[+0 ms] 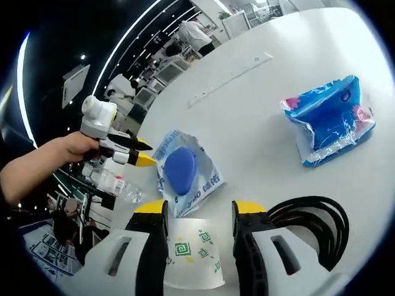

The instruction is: Arrange the tabletop items into an orderly group along one side of the table until the central work area is clear of visible clutter.

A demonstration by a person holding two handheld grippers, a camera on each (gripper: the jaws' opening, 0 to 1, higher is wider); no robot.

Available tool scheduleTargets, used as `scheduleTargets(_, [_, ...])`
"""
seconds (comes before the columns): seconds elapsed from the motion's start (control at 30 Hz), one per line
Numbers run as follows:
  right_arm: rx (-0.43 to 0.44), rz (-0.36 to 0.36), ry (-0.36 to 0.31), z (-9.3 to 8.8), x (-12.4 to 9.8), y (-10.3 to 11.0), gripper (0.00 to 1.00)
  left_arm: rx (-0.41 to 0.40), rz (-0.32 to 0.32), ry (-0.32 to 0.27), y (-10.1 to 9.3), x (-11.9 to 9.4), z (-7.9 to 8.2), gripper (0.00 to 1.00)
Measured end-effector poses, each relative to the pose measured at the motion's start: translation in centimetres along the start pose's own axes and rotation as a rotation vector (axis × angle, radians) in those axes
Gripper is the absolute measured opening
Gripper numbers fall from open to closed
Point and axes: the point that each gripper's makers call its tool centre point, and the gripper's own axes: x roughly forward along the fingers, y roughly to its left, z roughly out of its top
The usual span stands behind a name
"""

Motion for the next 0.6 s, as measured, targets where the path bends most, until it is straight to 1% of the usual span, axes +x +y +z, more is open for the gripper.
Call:
scheduleTargets(0.13, [0.026,-0.005,0.007,-0.4,0.5,-0.4,0.39,-0.006,0.003,0.004,0.4,0.4,0.0,0.38])
scheduleTargets(0.3, [0.049,-0.001,0.016,-0.8,1.2,-0.3,0.39,-0.018,-0.014,0.024,0.1,1.1,-0.2,0.38])
scheduleTargets(0.43, [0.070,0.008,0.020,-1.0,1.5,-0.2,0.37,-0.021,-0.031,0.028,-0.2,1.5,-0.1,0.37])
scheduleTargets(0.6, [0.092,0.007,0.028,-1.4,1.7,-0.7,0.36,-0.029,-0.042,0.036,-0.3,1.7,-0.2,0.35])
